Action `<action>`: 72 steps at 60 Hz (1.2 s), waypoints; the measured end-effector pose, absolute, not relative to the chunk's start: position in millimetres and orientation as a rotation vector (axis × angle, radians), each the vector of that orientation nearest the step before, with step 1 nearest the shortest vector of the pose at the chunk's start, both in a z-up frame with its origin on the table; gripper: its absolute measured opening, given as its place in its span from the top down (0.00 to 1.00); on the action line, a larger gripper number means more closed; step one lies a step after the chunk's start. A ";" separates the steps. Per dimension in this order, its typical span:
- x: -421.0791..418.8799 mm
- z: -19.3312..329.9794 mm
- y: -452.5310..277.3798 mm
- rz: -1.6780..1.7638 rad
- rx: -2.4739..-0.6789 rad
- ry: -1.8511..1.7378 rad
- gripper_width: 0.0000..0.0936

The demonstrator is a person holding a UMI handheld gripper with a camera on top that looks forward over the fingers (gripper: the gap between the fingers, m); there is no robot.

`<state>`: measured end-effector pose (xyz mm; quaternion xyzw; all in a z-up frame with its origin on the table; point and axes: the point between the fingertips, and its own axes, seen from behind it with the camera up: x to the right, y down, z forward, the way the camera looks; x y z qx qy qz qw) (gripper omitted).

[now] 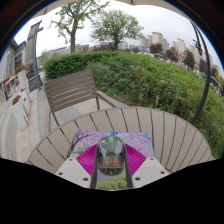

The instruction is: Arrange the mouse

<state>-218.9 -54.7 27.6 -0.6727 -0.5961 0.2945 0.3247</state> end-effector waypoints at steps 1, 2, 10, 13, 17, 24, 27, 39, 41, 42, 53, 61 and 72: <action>-221.5 21.3 -55.3 0.761 -1.772 -1.566 0.57; -223.4 15.4 -55.7 0.749 -1.778 -1.571 0.57; -221.7 -20.7 -53.7 0.663 -1.812 -1.605 0.50; -218.8 -19.8 -52.9 0.674 -1.831 -1.585 0.43; -211.1 -13.7 -48.4 0.661 -1.868 -1.570 0.13; -179.9 24.4 -41.3 0.657 -1.902 -1.554 0.10; -155.2 44.7 -41.1 0.658 -1.920 -1.563 0.10; -6.0 123.3 -26.1 0.684 -1.937 -1.662 0.10; 19.6 130.9 -23.0 0.683 -1.945 -1.675 0.10; 32.0 135.0 -21.0 0.683 -1.945 -1.684 0.10; 138.8 166.8 8.9 0.662 -1.922 -1.711 0.09; 180.5 170.1 30.6 0.642 -1.831 -1.733 0.09; 227.7 150.9 42.7 0.634 -1.814 -1.821 0.09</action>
